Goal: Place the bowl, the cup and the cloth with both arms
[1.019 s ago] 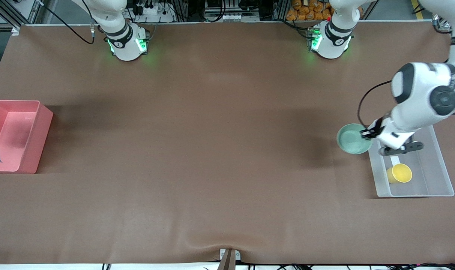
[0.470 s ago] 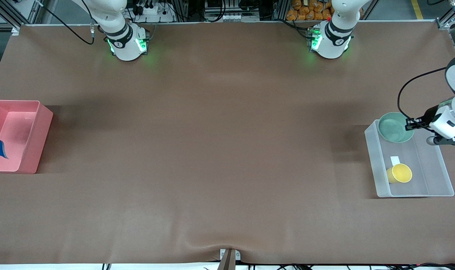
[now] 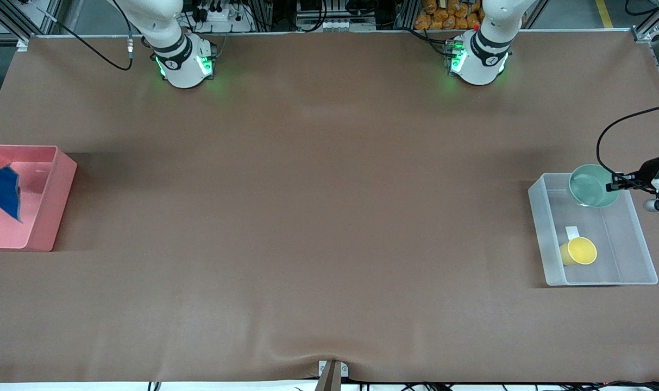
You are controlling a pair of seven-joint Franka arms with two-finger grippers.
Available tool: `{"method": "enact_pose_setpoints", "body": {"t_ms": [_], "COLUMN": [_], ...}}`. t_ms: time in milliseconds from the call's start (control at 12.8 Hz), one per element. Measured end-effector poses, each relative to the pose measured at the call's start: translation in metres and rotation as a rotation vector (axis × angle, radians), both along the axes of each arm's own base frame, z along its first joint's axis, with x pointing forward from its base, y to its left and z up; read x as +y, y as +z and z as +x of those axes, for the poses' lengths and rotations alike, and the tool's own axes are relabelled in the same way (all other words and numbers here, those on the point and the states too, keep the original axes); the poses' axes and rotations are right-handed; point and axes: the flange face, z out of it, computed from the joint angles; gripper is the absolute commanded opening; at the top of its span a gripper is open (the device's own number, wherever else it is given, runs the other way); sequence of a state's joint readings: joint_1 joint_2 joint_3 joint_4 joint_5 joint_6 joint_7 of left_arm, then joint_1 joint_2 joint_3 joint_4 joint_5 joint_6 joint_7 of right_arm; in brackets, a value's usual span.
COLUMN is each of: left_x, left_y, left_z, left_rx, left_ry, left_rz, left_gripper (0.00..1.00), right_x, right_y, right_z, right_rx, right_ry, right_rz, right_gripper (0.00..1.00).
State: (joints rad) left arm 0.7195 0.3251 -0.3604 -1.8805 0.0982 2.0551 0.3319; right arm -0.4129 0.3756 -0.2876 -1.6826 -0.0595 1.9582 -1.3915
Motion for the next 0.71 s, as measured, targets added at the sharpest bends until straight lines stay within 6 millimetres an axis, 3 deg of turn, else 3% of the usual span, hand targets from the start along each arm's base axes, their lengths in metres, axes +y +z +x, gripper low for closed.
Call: {"method": "enact_pose_setpoints", "body": {"t_ms": [392,705], "left_x": [0.009,0.012], "left_y": [-0.046,-0.067], "left_z": [0.019,0.022], "left_rx": [-0.044,-0.051], "left_ry": [0.01,-0.004], "left_rz": [-0.032,-0.022], "left_gripper": [0.0,0.0], "right_x": [-0.029,-0.035], "right_y": [-0.023,-0.048], "right_z": [-0.034,-0.04], "right_rx": [0.078,0.124], "right_ry": [-0.002,0.118], "right_rz": [0.068,0.125], "right_gripper": [0.0,0.0]}}
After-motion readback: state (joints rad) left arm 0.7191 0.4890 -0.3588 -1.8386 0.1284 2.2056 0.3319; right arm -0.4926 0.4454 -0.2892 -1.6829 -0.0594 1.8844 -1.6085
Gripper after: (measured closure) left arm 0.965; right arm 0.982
